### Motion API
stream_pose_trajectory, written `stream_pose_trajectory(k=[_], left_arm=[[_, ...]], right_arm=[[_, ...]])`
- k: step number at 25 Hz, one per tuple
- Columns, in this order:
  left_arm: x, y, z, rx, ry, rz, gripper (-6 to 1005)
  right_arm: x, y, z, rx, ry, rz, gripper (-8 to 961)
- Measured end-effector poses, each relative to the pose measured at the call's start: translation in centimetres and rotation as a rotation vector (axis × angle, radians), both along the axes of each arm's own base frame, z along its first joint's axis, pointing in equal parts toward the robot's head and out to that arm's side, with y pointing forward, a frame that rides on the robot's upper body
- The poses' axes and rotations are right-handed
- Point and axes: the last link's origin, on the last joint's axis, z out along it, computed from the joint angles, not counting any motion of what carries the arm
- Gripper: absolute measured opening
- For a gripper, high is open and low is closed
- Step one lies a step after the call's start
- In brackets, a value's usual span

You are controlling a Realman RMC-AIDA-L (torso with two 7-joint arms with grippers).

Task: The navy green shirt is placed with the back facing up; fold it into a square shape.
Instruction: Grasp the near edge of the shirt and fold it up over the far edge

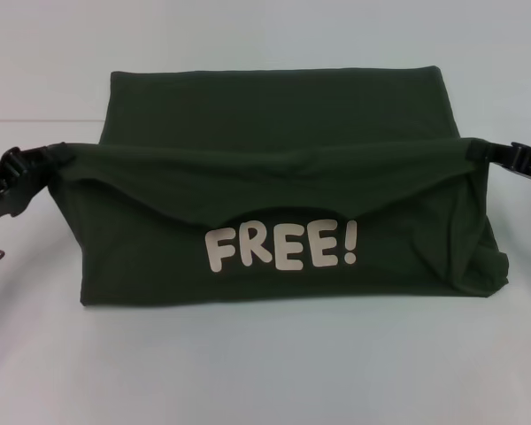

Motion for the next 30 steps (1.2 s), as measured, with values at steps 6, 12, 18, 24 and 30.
stream_pose_trajectory(k=[6, 12, 18, 24, 30], left_arm=[[0.1, 0.1, -0.9, 0.008, 0.023, 0.000, 42], [0.5, 0.8, -1.7, 0.022, 0.054, -0.008, 42], [1.2, 1.8, -2.9, 0.046, 0.108, -0.012, 43], [2.0, 2.8, -3.7, 0.086, 0.136, -0.012, 43], [2.3, 3.4, -4.2, 0.095, 0.159, 0.003, 44]], right_arm=[[0.4, 0.0, -0.3, 0.005, -0.018, -0.014, 61], [0.6, 0.1, -0.7, 0.010, -0.030, -0.026, 62], [0.5, 0.4, -1.4, 0.023, -0.052, -0.028, 62], [0.4, 1.0, -1.8, 0.046, -0.075, -0.041, 62], [0.4, 1.3, -1.9, 0.067, -0.094, -0.052, 63]])
